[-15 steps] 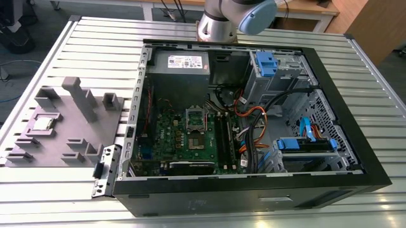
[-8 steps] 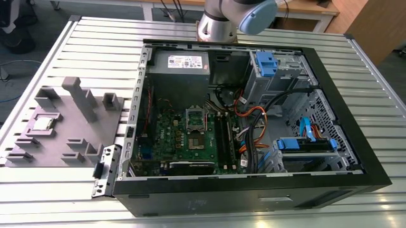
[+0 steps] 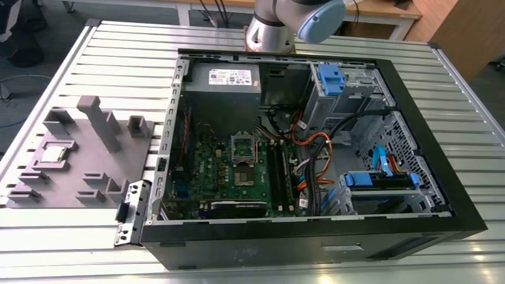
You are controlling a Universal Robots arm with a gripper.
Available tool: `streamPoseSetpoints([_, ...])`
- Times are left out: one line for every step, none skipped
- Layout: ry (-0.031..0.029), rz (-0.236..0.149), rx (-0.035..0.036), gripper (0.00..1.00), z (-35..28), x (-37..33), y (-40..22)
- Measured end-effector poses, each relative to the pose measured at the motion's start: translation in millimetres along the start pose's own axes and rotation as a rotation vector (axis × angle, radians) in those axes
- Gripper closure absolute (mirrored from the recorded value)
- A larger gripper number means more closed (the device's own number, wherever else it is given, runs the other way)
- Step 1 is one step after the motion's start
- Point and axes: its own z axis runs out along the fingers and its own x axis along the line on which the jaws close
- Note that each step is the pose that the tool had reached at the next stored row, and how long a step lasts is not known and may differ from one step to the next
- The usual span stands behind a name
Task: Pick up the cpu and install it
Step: 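Reach for the cpu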
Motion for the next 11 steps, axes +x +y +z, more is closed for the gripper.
streamPoseSetpoints([0.0011, 0.0, 0.0002, 0.89, -0.1, 0.0, 0.0])
streamPoseSetpoints([0.0012, 0.0, 0.0003, 0.89, -0.1, 0.0, 0.0])
streamPoseSetpoints([0.0013, 0.0, 0.0005, 0.89, 0.0, 0.0, -0.1])
streamPoseSetpoints([0.0013, 0.0, 0.0005, 0.89, 0.4, 0.0, -0.4])
streamPoseSetpoints([0.0011, 0.0, 0.0004, 0.89, 0.8, -0.1, -1.1])
streamPoseSetpoints([0.0012, 0.0, 0.0004, 0.89, 1.3, -0.1, -2.2])
streamPoseSetpoints([0.0012, 0.0, 0.0004, 0.89, 1.8, -0.1, -3.5])
streamPoseSetpoints([0.0012, 0.0, 0.0004, 0.89, 2.5, -0.3, -5.1])
streamPoseSetpoints([0.0012, 0.0, 0.0005, 0.89, 3.2, -0.4, -7.0])
streamPoseSetpoints([0.0013, 0.0, 0.0005, 0.89, 4.1, -0.6, -9.1])
streamPoseSetpoints([0.0014, 0.0, 0.0005, 0.89, 5.2, -0.7, -11.7])
